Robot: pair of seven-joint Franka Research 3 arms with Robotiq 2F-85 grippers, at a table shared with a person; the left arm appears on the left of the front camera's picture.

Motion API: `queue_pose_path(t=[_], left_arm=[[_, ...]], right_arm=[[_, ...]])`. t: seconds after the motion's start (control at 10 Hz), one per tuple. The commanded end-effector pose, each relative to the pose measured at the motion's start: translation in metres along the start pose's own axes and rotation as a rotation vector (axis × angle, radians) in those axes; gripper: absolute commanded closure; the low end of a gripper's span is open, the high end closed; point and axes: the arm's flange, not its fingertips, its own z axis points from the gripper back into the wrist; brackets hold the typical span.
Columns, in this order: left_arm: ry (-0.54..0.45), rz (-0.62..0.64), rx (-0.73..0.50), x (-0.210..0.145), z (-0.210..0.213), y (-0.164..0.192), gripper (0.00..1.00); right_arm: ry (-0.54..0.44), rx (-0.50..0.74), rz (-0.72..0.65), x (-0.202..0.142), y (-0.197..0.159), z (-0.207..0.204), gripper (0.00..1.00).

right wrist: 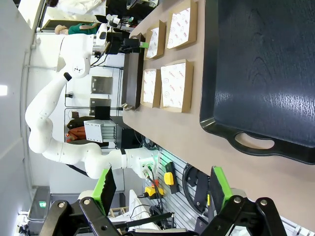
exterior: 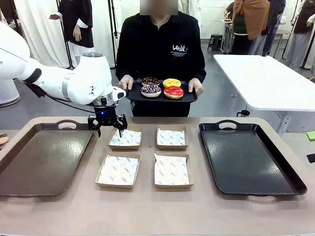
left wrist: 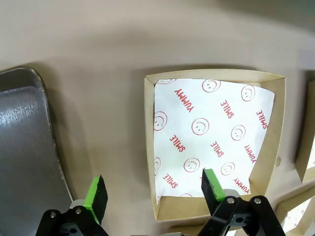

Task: Individually package the donuts and arrange them on the tray.
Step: Pick up one Paper togo box.

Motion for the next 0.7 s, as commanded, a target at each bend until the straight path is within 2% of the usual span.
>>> queue_pose_path(t=[0.0, 0.1, 0.2, 0.3, 0.4, 0.6], left_arm=[[-0.027, -0.022, 0.008, 0.0055, -0.0084, -0.0009, 0.00], [-0.038, -0.031, 0.007, 0.0074, -0.0103, -0.0010, 0.00], [-0.051, -0.034, 0.008, 0.0042, -0.0122, -0.0016, 0.55], [-0.054, -0.032, 0.010, 0.0071, -0.0108, -0.0014, 0.56], [-0.058, -0.029, 0.007, 0.0063, -0.0110, -0.0023, 1.00], [-0.064, -0.027, 0.007, 0.0077, -0.0101, -0.0023, 1.00]], right_arm=[[-0.014, 0.025, 0.007, 0.0022, 0.0004, 0.0001, 0.00], [-0.014, 0.025, 0.007, 0.0022, 0.0004, 0.0001, 0.00], [-0.014, 0.025, 0.007, 0.0022, 0.0004, 0.0001, 0.00], [-0.014, 0.025, 0.007, 0.0022, 0.0004, 0.0001, 0.00], [-0.014, 0.025, 0.007, 0.0022, 0.0004, 0.0001, 0.00], [-0.014, 0.025, 0.007, 0.0022, 0.0004, 0.0001, 0.00]])
